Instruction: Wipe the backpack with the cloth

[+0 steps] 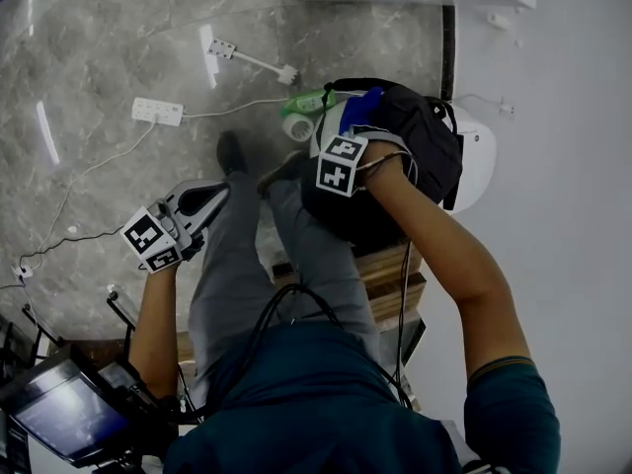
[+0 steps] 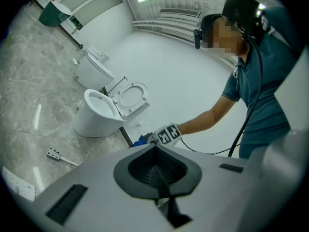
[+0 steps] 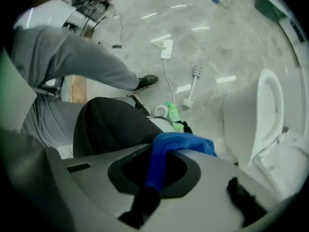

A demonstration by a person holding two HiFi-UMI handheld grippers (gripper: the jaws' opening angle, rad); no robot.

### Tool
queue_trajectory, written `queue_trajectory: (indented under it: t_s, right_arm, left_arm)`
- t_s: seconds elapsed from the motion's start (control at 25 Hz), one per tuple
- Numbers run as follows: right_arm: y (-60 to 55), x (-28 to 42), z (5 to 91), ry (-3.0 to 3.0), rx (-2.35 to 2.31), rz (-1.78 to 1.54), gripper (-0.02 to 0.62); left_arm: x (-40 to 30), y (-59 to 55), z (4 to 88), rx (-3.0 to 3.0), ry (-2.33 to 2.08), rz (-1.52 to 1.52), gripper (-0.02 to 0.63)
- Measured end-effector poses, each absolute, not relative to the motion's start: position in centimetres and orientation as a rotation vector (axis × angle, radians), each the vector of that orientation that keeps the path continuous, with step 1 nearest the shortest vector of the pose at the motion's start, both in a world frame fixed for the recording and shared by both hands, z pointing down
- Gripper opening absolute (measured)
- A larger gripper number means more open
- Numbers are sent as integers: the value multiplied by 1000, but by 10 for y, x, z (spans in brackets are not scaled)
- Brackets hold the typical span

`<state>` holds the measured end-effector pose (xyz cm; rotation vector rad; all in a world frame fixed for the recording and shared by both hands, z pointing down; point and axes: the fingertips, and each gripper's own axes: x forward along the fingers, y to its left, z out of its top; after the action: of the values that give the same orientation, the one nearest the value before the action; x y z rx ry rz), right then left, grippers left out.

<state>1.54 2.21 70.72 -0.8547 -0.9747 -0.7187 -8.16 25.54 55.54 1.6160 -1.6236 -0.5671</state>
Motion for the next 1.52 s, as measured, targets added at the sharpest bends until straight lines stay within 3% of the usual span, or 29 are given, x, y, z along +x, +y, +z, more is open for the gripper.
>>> queue_trajectory:
  t_s: [0.24,0.64,1.0,1.08,1.2,1.32,1.52]
  right_arm:
    - [156,97,683,-1057,-1112,-677,35]
    - [15,2,677,-1245,-745,-677,35]
    - [164,82,654,-1519,-931,-664,35]
    - [158,88,647,-1692,-767,-488,35]
    - [141,101,640,-1833,-360,59,35]
    - [132,123,648,-1814,11,577,35]
    - [136,187,662,-1616,500,1121,35]
  left_arm:
    - [-77,248,571,1606,-1599,-556,5]
    - [-82,234,579,1599,-1568,-525,5]
    - [-62,223,576,1609,-1509,-550,5]
    - [-61,222,577,1613,-1487,-543,5]
    - [-64,216,580,1625,-1441,-527,5]
    - [-64,199,582,1671,-1369,-493,5]
    - [-48,166,579,1790,-1201,-396,5]
